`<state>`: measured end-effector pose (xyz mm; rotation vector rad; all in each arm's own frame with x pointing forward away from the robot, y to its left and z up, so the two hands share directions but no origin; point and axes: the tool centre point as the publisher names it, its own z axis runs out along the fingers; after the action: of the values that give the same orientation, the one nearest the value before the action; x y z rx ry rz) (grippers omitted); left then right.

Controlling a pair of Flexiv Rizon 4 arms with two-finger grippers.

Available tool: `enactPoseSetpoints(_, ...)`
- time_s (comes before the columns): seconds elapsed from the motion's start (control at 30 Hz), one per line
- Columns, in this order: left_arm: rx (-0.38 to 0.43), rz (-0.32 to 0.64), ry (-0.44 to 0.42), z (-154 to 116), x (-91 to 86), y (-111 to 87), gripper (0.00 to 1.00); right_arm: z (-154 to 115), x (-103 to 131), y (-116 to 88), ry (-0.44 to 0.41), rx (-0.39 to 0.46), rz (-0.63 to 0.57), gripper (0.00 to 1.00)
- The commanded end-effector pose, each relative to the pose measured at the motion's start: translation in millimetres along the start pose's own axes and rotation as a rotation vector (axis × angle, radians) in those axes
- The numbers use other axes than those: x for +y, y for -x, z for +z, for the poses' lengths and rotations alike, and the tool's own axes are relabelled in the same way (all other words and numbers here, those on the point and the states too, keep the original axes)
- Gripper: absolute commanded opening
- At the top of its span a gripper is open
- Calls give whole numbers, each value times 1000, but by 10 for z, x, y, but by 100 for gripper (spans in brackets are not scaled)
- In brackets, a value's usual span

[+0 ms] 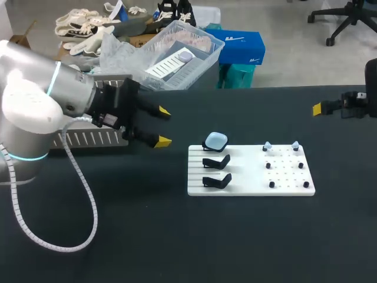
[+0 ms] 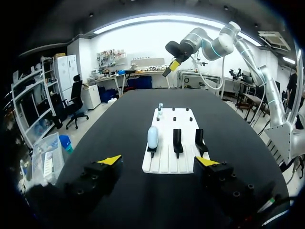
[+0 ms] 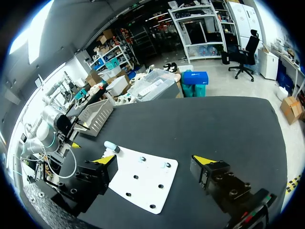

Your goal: Pick up each earbud case from the left stands, insert the matching earbuds, close the lid, and place the case in the box.

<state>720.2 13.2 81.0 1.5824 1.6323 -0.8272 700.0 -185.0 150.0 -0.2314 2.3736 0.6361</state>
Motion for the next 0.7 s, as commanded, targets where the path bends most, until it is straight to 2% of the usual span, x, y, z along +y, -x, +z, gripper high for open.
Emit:
enactPoseSetpoints(0.03, -1, -11, 16, 185, 60, 29, 100, 0, 0, 1, 0, 0, 0, 100)
enactPoseSetpoints(0.4, -38, -20, 41, 496, 50, 87, 100, 0, 0, 1, 0, 0, 0, 100)
enactPoseSetpoints(0.43, -41, -22, 42, 513, 54, 83, 93, 0, 0, 1, 0, 0, 0, 100)
enactPoseSetpoints(0.47, -46, -24, 43, 532, 57, 78, 82, 0, 0, 1, 0, 0, 0, 100)
enactPoseSetpoints(0.53, -51, -25, 45, 570, 63, 69, 81, 0, 0, 1, 0, 0, 0, 100)
enactPoseSetpoints(0.67, -58, -31, 42, 633, 61, 56, 58, 0, 0, 1, 0, 0, 0, 100)
enactPoseSetpoints(0.7, -61, -31, 41, 647, 54, 55, 56, 0, 0, 1, 0, 0, 0, 100)
